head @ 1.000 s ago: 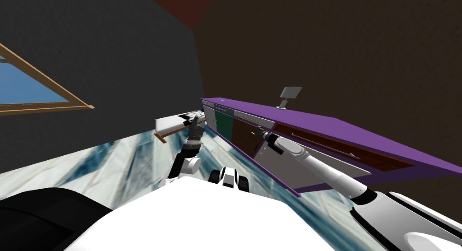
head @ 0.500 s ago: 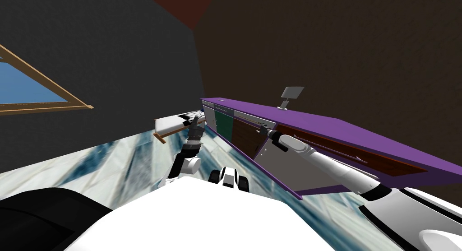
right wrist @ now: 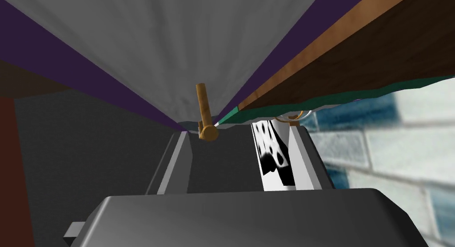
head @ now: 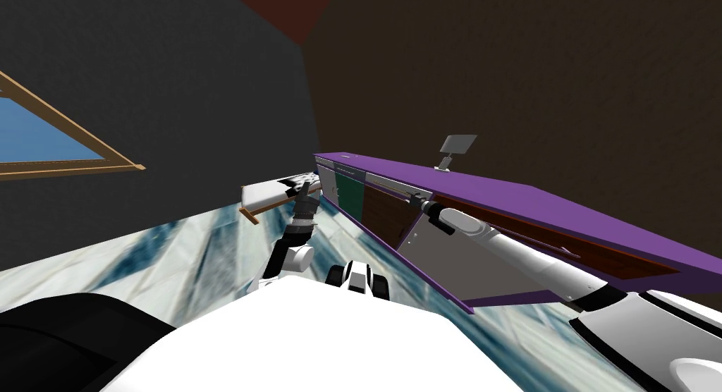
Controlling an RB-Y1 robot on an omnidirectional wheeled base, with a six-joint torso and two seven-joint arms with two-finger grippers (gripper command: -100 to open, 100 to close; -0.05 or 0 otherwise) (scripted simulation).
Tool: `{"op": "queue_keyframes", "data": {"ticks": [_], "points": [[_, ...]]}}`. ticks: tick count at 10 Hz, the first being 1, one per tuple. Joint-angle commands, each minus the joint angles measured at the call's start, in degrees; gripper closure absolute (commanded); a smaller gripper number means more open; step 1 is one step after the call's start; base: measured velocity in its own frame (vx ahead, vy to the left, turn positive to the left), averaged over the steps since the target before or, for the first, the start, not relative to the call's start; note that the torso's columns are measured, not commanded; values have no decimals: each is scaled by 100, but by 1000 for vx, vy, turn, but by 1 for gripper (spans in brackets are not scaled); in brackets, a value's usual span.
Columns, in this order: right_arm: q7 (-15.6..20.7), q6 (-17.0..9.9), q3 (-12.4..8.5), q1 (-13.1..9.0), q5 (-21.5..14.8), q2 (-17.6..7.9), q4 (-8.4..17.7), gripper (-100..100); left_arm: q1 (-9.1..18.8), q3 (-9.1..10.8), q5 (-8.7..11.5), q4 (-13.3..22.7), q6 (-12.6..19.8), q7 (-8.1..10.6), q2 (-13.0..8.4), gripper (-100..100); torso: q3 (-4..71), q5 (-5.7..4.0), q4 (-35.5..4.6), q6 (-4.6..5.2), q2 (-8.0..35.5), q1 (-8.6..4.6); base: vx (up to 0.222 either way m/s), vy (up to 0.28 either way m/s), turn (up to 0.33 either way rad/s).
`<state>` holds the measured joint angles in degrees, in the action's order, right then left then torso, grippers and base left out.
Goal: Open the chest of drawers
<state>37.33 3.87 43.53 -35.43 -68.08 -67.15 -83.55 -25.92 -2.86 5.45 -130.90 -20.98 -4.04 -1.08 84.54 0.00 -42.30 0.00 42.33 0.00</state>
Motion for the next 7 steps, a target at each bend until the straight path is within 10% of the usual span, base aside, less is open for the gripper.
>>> {"op": "queue_keyframes", "data": {"ticks": [1,5,6,7], "points": [[-15,17,7,-11,3,-27,-49,100,1,-1,0,0,0,0,1,0,3,-15,34,9,-4,-2,-114,97,-41],[-13,40,-43,-30,7,-50,-97,100,2,-1,0,0,0,0,1,0,12,-11,21,0,-19,-18,-148,101,-32],[-108,228,-72,-147,78,-229,-133,-100,1,0,0,0,0,0,0,0,26,-9,11,3,-42,-34,-17,41,-21],[-141,285,-85,-189,101,-292,-142,-100,0,0,0,0,0,0,0,0,30,-4,10,3,-46,-19,4,48,-27]]}}
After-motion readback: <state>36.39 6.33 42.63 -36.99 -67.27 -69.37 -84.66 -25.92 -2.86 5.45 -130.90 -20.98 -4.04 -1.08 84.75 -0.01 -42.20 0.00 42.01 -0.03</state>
